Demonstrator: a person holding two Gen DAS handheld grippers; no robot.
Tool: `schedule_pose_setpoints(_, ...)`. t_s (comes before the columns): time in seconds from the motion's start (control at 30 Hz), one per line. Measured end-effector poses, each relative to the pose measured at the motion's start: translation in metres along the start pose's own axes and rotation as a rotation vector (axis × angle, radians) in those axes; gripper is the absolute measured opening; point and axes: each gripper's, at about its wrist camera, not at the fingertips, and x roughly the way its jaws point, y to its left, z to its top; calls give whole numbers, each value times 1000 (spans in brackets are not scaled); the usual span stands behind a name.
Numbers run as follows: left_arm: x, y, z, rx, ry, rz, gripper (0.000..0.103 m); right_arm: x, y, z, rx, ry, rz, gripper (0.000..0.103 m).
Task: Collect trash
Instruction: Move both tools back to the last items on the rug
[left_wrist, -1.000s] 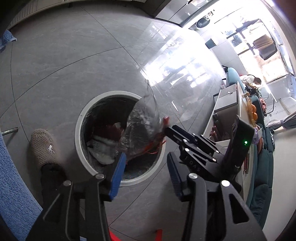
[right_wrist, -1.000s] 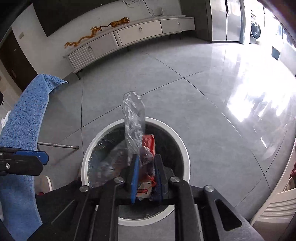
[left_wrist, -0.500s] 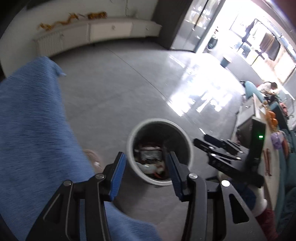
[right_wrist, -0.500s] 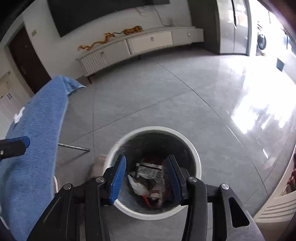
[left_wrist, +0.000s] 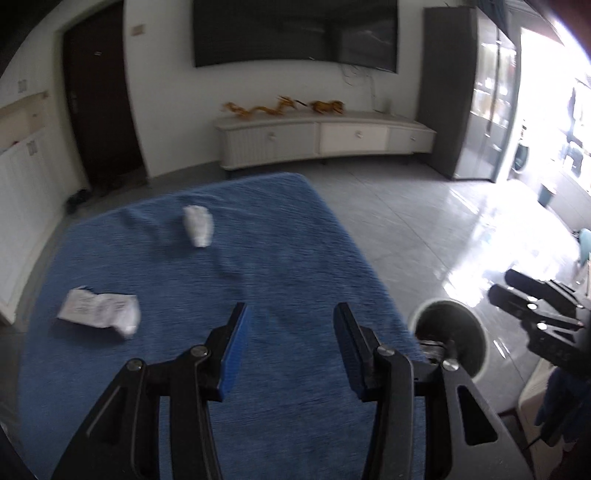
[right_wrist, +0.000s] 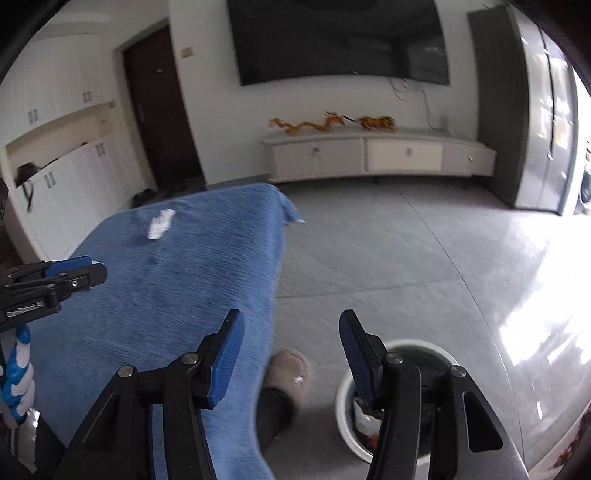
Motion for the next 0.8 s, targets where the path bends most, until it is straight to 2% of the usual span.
schedule_pose_setpoints(0.13, -26, 46, -14, -54, -46, 87, 45, -3, 40, 14, -59, -28, 54, 55)
schedule_pose_setpoints(0.3, -55, 98, -31, -139, -87, 171, 54, 3, 93, 28, -133, -42, 117, 57)
schedule_pose_setpoints(0.5, -77, 139, -53, -221, -103, 205, 55, 15, 147, 33, -207, -26, 168, 58)
schedule_pose_setpoints(0.63, -81, 158, -62, -263, -100, 199, 56, 23, 175, 37, -241, -18, 187, 60)
schedule_pose_setpoints(0.8, -74, 174, -66, -306, -89, 184, 64, 35, 193, 43, -269, -1, 201, 61)
